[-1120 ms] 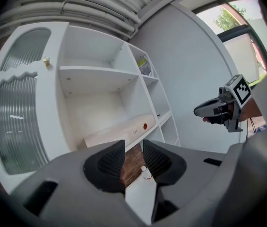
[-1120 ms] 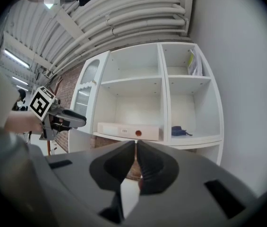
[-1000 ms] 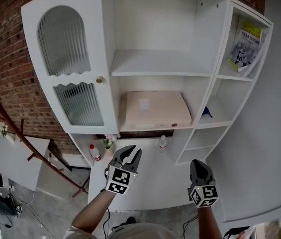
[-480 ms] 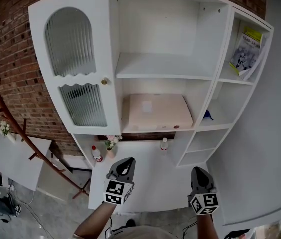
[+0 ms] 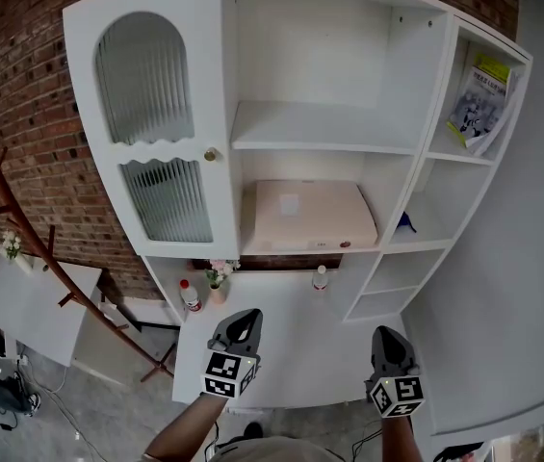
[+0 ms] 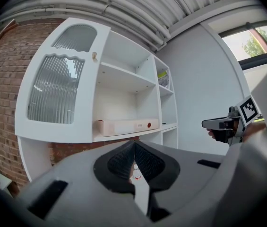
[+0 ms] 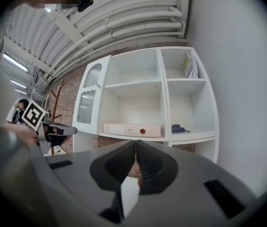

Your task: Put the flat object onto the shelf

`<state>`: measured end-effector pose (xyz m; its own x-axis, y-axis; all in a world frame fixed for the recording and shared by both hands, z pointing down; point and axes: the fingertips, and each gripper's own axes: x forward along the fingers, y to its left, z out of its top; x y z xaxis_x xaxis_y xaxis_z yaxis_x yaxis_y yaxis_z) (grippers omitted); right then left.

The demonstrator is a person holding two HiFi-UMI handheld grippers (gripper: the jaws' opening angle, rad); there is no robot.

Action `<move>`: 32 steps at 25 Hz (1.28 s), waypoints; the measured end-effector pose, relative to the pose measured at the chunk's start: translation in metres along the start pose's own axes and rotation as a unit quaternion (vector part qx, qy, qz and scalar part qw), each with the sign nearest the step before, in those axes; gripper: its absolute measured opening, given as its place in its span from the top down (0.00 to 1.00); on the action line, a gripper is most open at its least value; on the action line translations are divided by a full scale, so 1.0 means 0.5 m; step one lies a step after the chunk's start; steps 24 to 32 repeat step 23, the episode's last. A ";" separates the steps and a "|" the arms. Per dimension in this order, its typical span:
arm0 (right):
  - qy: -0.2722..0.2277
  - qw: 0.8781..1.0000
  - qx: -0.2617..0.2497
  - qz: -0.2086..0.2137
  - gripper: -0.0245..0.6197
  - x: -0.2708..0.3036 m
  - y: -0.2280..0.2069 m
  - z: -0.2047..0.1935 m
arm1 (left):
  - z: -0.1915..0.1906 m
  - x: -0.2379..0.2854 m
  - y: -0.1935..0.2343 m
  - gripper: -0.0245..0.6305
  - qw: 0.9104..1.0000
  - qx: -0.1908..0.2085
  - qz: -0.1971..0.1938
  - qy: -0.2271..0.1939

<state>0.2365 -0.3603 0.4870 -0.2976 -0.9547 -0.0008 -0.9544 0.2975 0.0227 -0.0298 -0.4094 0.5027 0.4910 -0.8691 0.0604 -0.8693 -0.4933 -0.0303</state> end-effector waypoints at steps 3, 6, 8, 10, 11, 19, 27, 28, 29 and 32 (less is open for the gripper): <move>-0.001 1.000 0.001 -0.003 0.91 -0.001 -0.002 0.002 | 0.001 -0.001 -0.001 0.93 1.000 0.000 -0.004 0.001; -0.001 1.000 0.005 -0.003 0.91 0.001 0.001 0.001 | 0.001 0.000 0.000 0.93 1.000 -0.002 -0.005 0.001; -0.001 1.000 0.019 -0.001 0.91 0.002 0.005 -0.001 | 0.001 0.001 0.002 0.93 1.000 -0.005 -0.006 0.001; -0.001 1.000 0.030 0.001 0.91 0.003 0.011 -0.003 | 0.001 0.001 0.003 0.93 1.000 -0.008 -0.007 0.000; -0.001 1.000 0.030 0.000 0.91 0.003 0.012 -0.003 | 0.002 0.002 0.003 0.93 1.000 -0.009 -0.009 -0.001; -0.003 1.000 0.029 0.001 0.91 0.014 0.019 0.003 | 0.002 0.009 0.008 0.93 1.000 -0.008 -0.018 0.003; -0.004 1.000 0.031 0.003 0.91 0.019 0.025 0.002 | -0.009 0.011 0.009 0.93 1.000 -0.004 -0.021 0.010; -0.004 1.000 0.031 0.003 0.91 0.019 0.025 0.002 | -0.009 0.011 0.009 0.93 1.000 -0.004 -0.021 0.010; -0.004 1.000 0.031 0.003 0.91 0.019 0.025 0.002 | -0.009 0.011 0.009 0.93 1.000 -0.004 -0.021 0.010; -0.004 1.000 0.031 0.003 0.91 0.019 0.025 0.002 | -0.009 0.011 0.009 0.93 1.000 -0.004 -0.021 0.010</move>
